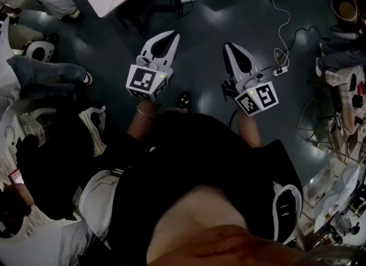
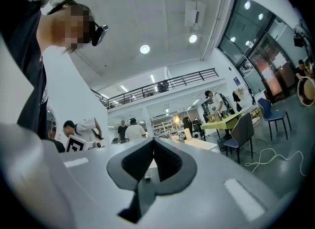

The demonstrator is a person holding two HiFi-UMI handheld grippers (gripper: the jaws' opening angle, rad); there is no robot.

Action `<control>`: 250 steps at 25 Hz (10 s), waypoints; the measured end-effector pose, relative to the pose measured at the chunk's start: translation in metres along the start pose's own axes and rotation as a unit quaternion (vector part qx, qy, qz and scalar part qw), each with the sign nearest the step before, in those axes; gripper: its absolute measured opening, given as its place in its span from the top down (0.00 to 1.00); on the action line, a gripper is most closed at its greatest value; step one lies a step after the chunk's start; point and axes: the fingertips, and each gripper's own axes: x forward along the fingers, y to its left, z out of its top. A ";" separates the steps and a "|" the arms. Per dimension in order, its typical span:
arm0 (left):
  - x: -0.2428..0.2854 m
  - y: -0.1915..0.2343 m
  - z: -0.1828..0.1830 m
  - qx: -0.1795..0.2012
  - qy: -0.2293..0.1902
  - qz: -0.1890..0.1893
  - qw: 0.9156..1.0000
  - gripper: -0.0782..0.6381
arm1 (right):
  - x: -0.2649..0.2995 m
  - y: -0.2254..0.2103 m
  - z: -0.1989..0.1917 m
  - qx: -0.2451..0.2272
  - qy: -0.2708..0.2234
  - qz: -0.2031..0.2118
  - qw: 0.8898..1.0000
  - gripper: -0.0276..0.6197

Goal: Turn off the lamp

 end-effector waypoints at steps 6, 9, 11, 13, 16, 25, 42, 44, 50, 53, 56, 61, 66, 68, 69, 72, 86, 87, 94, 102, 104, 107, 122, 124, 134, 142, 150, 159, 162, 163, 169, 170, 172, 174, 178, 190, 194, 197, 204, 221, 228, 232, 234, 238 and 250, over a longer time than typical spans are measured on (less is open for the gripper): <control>0.009 0.028 0.003 -0.012 -0.012 -0.001 1.000 0.88 | 0.028 -0.002 -0.003 -0.005 0.005 -0.003 1.000 0.95; 0.012 0.031 -0.001 -0.012 -0.011 -0.004 1.000 0.88 | 0.032 -0.004 -0.005 -0.012 0.015 -0.003 1.000 0.95; 0.013 0.031 -0.002 -0.013 -0.011 -0.004 1.000 0.88 | 0.034 -0.008 -0.005 -0.014 0.019 -0.005 1.000 0.95; 0.012 0.034 -0.002 -0.019 -0.012 0.002 1.000 0.88 | 0.038 -0.012 -0.004 -0.013 0.022 -0.003 1.000 0.95; 0.011 0.039 -0.003 -0.027 -0.011 0.017 0.999 0.88 | 0.049 -0.015 -0.004 -0.011 0.026 0.008 1.000 0.95; 0.000 0.064 -0.006 -0.024 -0.007 0.087 0.996 0.88 | 0.098 -0.018 -0.009 0.000 0.037 0.085 0.996 0.95; 0.073 0.073 -0.030 -0.002 0.035 0.169 0.985 0.88 | 0.141 -0.120 -0.026 0.047 0.084 0.156 0.983 0.95; 0.079 0.077 -0.036 -0.013 0.042 0.183 0.982 0.88 | 0.149 -0.128 -0.031 0.054 0.090 0.167 0.980 0.95; 0.101 0.085 -0.042 -0.016 0.060 0.209 0.976 0.88 | 0.166 -0.151 -0.035 0.064 0.097 0.192 0.974 0.95; 0.119 0.086 -0.037 -0.006 0.056 0.208 0.977 0.88 | 0.171 -0.162 -0.030 0.067 0.096 0.202 0.972 0.95; 0.141 0.085 -0.032 -0.005 0.050 0.218 0.975 0.88 | 0.174 -0.178 -0.024 0.067 0.099 0.213 0.970 0.95; 0.178 0.076 -0.027 -0.003 0.041 0.224 0.974 0.88 | 0.173 -0.211 -0.015 0.068 0.105 0.225 0.966 0.95; 0.196 0.071 -0.023 -0.006 0.044 0.231 0.972 0.88 | 0.173 -0.233 -0.009 0.077 0.094 0.234 0.965 0.96; 0.199 0.068 -0.021 -0.004 0.044 0.233 0.971 0.88 | 0.171 -0.238 -0.008 0.082 0.092 0.242 0.963 0.96; 0.201 0.067 -0.020 -0.002 0.042 0.234 0.971 0.88 | 0.171 -0.241 -0.009 0.084 0.092 0.244 0.962 0.96; 0.203 0.067 -0.020 -0.001 0.045 0.239 0.970 0.88 | 0.171 -0.246 -0.015 0.090 0.100 0.244 0.960 0.96; 0.223 0.110 -0.051 -0.025 0.059 0.203 0.977 0.88 | 0.199 -0.246 -0.041 0.072 0.129 0.216 0.965 0.96; 0.225 0.114 -0.053 -0.026 0.055 0.196 0.979 0.88 | 0.202 -0.245 -0.043 0.072 0.131 0.213 0.965 0.96; 0.229 0.148 -0.078 -0.041 0.066 0.177 0.981 0.88 | 0.231 -0.239 -0.070 0.061 0.146 0.194 0.968 0.96; 0.230 0.183 -0.110 -0.080 0.078 0.190 0.975 0.88 | 0.263 -0.235 -0.085 0.068 0.125 0.189 0.972 0.95; 0.231 0.190 -0.118 -0.075 0.079 0.188 0.976 0.88 | 0.270 -0.235 -0.095 0.055 0.132 0.183 0.973 0.95; 0.236 0.198 -0.129 -0.070 0.077 0.177 0.979 0.88 | 0.280 -0.236 -0.112 0.029 0.151 0.168 0.974 0.95; 0.233 0.241 -0.182 -0.040 0.101 0.196 0.975 0.88 | 0.334 -0.223 -0.165 0.018 0.166 0.200 0.965 0.95; 0.235 0.244 -0.189 -0.035 0.098 0.195 0.975 0.88 | 0.340 -0.226 -0.174 0.012 0.170 0.195 0.966 0.94; 0.246 0.243 -0.215 -0.041 0.082 0.180 0.979 0.88 | 0.355 -0.239 -0.222 0.016 0.194 0.192 0.962 0.92; 0.241 0.246 -0.234 -0.051 0.088 0.204 0.974 0.88 | 0.372 -0.247 -0.265 -0.013 0.225 0.190 0.956 0.84; 0.242 0.250 -0.241 -0.047 0.091 0.216 0.971 0.88 | 0.397 -0.252 -0.302 -0.065 0.254 0.197 0.945 0.80; 0.233 0.254 -0.257 -0.062 0.108 0.231 0.965 0.88 | 0.410 -0.259 -0.339 -0.088 0.293 0.188 0.933 0.88; 0.233 0.255 -0.260 -0.063 0.111 0.233 0.964 0.88 | 0.407 -0.261 -0.337 -0.076 0.288 0.200 0.933 0.94; 0.233 0.255 -0.260 -0.062 0.110 0.233 0.964 0.88 | 0.406 -0.261 -0.336 -0.072 0.287 0.203 0.933 0.94; 0.239 0.253 -0.270 -0.072 0.113 0.237 0.962 0.88 | 0.390 -0.258 -0.324 -0.036 0.294 0.234 0.926 0.94; 0.241 0.253 -0.272 -0.074 0.113 0.237 0.962 0.88 | 0.387 -0.258 -0.320 -0.031 0.293 0.237 0.926 0.94; 0.246 0.253 -0.274 -0.076 0.114 0.236 0.962 0.88 | 0.382 -0.259 -0.313 -0.022 0.290 0.245 0.925 0.94; 0.253 0.252 -0.275 -0.086 0.111 0.234 0.962 0.88 | 0.376 -0.259 -0.306 -0.018 0.287 0.251 0.924 0.94; 0.261 0.252 -0.281 -0.090 0.111 0.222 0.965 0.88 | 0.371 -0.256 -0.290 -0.017 0.279 0.259 0.924 0.94; 0.294 0.262 -0.293 -0.054 0.141 0.199 0.968 0.76 | 0.362 -0.237 -0.248 0.036 0.257 0.309 0.915 0.94; 0.303 0.271 -0.300 -0.047 0.150 0.194 0.968 0.76 | 0.362 -0.231 -0.240 0.063 0.254 0.323 0.909 0.94; 0.308 0.273 -0.303 -0.041 0.155 0.187 0.969 0.76 | 0.361 -0.229 -0.232 0.083 0.247 0.327 0.908 0.94; 0.307 0.277 -0.297 -0.034 0.150 0.201 0.968 0.85 | 0.358 -0.227 -0.229 0.097 0.243 0.330 0.907 0.94; 0.303 0.267 -0.276 -0.076 0.119 0.186 0.973 0.88 | 0.355 -0.244 -0.213 0.063 0.183 0.296 0.935 0.91; 0.298 0.264 -0.241 -0.113 0.077 0.170 0.976 0.87 | 0.345 -0.262 -0.222 0.044 0.194 0.274 0.941 0.91; 0.297 0.260 -0.227 -0.123 0.092 0.151 0.977 0.87 | 0.336 -0.269 -0.249 0.042 0.221 0.268 0.937 0.91; 0.297 0.256 -0.219 -0.120 0.081 0.133 0.980 0.87 | 0.332 -0.268 -0.264 0.039 0.238 0.271 0.932 0.91; 0.294 0.254 -0.209 -0.127 0.074 0.118 0.982 0.87 | 0.327 -0.256 -0.292 0.012 0.270 0.296 0.916 0.91; 0.293 0.251 -0.188 -0.147 0.061 0.115 0.981 0.87 | 0.332 -0.221 -0.324 -0.053 0.305 0.339 0.888 0.88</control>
